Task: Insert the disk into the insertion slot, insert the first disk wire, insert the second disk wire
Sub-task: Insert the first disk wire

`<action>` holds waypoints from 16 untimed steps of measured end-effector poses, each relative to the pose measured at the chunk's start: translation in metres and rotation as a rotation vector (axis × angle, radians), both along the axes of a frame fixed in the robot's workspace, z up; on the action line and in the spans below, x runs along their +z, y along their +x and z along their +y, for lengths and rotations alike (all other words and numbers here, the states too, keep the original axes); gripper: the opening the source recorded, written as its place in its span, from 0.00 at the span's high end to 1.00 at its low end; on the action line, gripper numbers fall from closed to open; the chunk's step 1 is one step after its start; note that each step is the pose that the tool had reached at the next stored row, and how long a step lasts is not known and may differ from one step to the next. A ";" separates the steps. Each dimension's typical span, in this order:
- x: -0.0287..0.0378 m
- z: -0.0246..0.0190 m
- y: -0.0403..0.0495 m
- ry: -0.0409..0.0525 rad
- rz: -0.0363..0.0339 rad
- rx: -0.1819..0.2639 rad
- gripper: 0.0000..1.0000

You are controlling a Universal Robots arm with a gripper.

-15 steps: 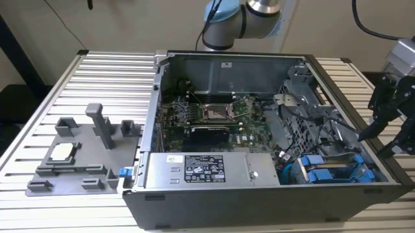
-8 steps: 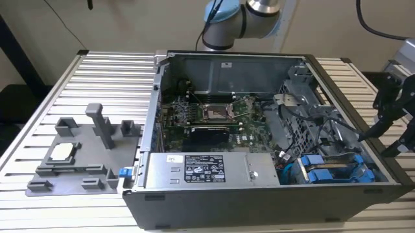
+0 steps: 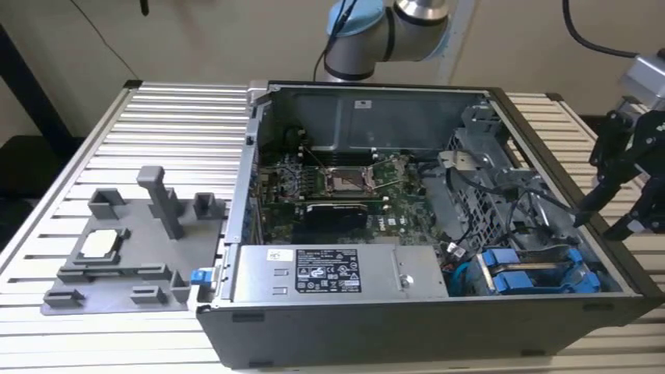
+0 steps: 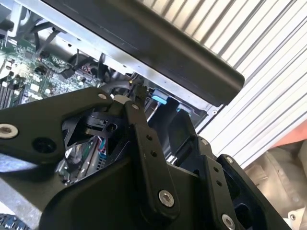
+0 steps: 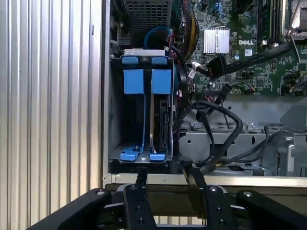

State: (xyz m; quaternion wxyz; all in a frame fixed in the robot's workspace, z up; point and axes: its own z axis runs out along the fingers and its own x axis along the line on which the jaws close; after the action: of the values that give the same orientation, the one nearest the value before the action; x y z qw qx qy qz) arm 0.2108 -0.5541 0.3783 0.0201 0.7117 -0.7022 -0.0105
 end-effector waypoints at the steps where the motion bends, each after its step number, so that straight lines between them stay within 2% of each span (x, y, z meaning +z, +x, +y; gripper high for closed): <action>1: -0.0001 0.0018 -0.0001 0.0001 -0.0008 0.004 0.53; 4: -0.0002 0.0054 -0.0002 0.0001 -0.0050 0.024 0.53; 8: -0.0006 0.0058 -0.0001 0.0006 -0.0069 0.078 0.53; 16: -0.0014 0.0058 -0.0002 0.0039 -0.0078 0.221 0.53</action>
State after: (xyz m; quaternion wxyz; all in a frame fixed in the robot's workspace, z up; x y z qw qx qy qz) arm 0.2106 -0.5483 0.3769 0.0170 0.7848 -0.6194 -0.0068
